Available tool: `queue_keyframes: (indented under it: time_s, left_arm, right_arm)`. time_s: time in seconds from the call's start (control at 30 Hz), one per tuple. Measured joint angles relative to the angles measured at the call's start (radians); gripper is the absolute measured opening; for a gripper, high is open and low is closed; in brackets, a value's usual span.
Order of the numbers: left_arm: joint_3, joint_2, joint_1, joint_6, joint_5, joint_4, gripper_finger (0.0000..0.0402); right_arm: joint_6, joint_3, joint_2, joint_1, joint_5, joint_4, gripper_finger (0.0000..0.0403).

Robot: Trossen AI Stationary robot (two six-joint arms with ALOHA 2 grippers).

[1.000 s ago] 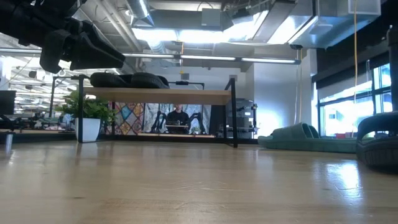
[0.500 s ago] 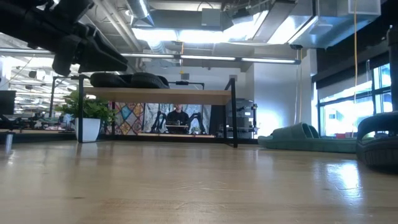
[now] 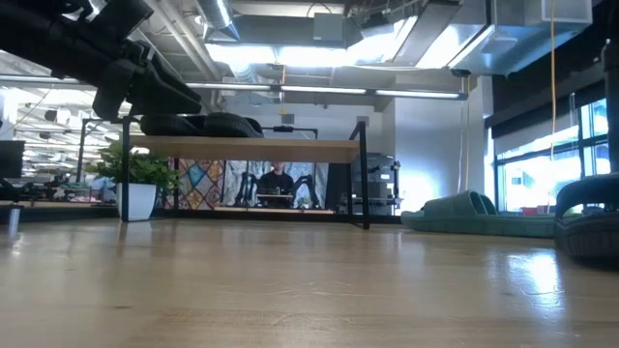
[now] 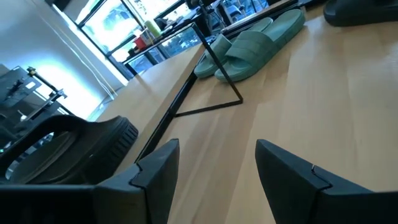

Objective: Pick and place slides into the shelf
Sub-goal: Put the black slipper under the shelf

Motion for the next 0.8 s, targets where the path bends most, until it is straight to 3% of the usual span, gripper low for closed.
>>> queue_keyframes:
  time_s: [0.23,0.37,0.8]
  left_arm:
    - [0.0,0.0,0.0,0.0,0.006,0.0,0.0204]
    - [0.0,0.0,0.0,0.0,0.006,0.0,0.0204]
    - [0.0,0.0,0.0,0.001,0.007,0.0,0.0204]
  right_arm:
    - [0.004,0.0,0.05,0.0,0.004,-0.053,0.0209]
    - [0.004,0.0,0.053,0.0,0.005,-0.061,0.0186]
    - [-0.03,0.0,0.053,-0.001,-0.037,-0.066,0.0017]
